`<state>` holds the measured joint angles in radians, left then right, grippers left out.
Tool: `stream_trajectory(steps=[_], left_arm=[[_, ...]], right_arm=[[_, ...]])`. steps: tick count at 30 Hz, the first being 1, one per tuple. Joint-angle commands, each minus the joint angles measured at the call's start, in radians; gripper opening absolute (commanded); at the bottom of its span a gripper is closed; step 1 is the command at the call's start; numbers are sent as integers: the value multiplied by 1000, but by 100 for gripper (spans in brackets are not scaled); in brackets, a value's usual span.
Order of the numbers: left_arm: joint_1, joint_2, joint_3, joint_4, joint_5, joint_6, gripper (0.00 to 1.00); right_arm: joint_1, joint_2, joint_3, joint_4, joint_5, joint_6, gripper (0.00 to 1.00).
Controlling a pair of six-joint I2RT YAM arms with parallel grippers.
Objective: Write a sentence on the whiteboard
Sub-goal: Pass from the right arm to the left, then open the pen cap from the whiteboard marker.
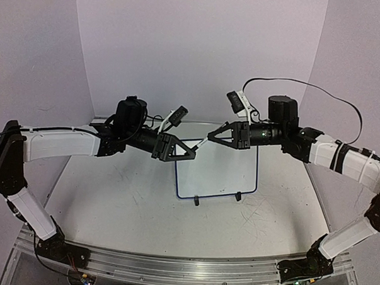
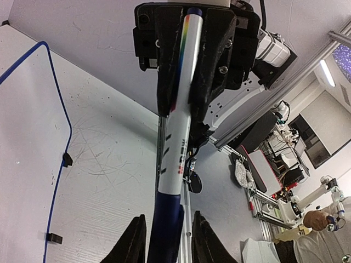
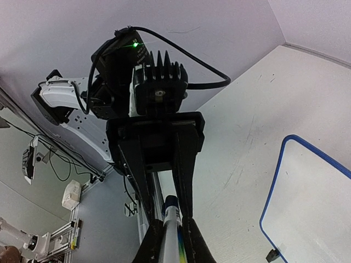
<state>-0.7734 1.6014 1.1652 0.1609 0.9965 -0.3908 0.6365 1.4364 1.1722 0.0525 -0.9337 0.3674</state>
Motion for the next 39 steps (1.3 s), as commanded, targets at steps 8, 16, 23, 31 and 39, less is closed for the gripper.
stream_trajectory(steps=[8,16,23,31,39], left_arm=[[-4,-7,56,62,13,-3,7],[-1,-28,25,52,-114,129,0],[-4,-70,33,-92,-288,379,0],[-4,-99,69,-220,-399,555,0],[-6,-106,92,-264,-431,599,0]], right_arm=[[4,-49,-38,101,-15,-36,0],[4,-63,-27,66,78,-30,81],[4,-120,-29,12,223,-57,98],[-21,-64,22,26,155,-8,94],[2,62,81,-4,38,-51,91]])
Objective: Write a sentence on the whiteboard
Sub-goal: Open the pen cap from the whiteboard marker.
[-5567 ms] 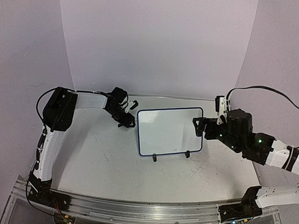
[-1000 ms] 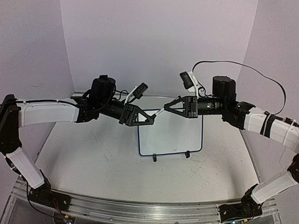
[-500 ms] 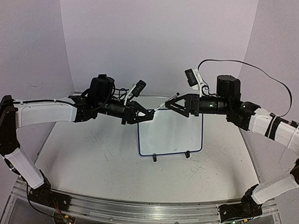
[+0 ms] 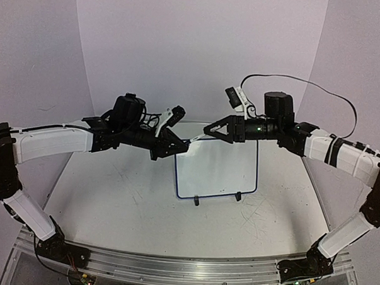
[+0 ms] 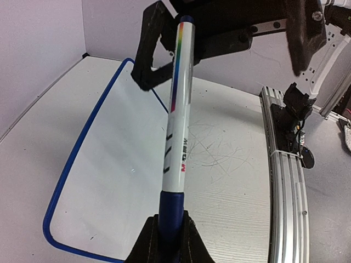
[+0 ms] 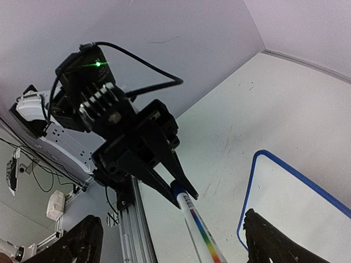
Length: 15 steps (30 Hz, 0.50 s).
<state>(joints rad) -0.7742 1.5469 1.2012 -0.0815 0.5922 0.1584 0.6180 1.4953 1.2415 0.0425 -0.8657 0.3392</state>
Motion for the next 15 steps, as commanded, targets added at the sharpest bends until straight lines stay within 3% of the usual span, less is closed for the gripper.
stream_trajectory(steps=[1,10,15], left_arm=[[-7,-51,58,-22,-28,50,0],[-14,-33,72,-22,-4,33,0],[-22,-30,66,-31,2,41,0]], right_arm=[[31,9,15,7,-26,-20,91],[107,26,-47,215,48,108,74],[110,61,-28,203,37,104,67]])
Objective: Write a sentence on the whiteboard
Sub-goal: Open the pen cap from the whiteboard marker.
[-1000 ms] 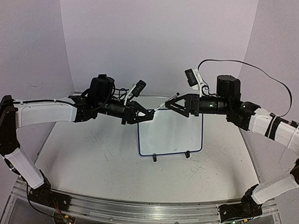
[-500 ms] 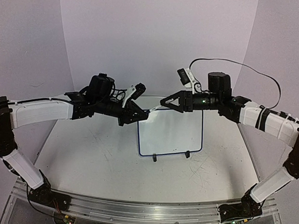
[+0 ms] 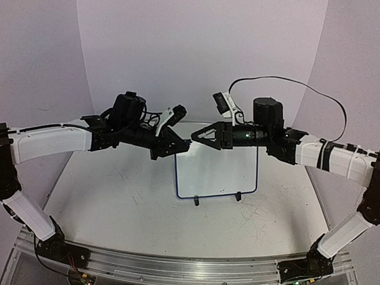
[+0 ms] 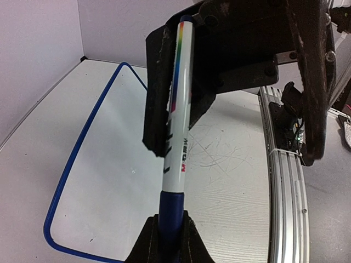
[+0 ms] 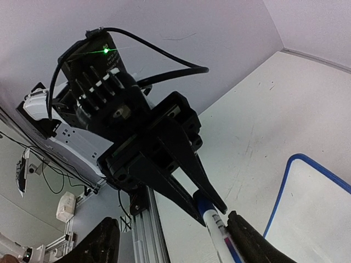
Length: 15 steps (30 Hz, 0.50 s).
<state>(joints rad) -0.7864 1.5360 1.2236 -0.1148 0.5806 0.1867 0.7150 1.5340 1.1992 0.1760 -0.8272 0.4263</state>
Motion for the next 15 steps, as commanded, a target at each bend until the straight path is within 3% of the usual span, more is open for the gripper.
stream_trajectory(steps=[1,15], left_arm=[[-10,-22,42,-4,13,15,0],[-11,-63,29,-86,22,53,0]], right_arm=[[12,23,18,53,-5,7,67],[-41,26,58,-89,-148,-68,68]])
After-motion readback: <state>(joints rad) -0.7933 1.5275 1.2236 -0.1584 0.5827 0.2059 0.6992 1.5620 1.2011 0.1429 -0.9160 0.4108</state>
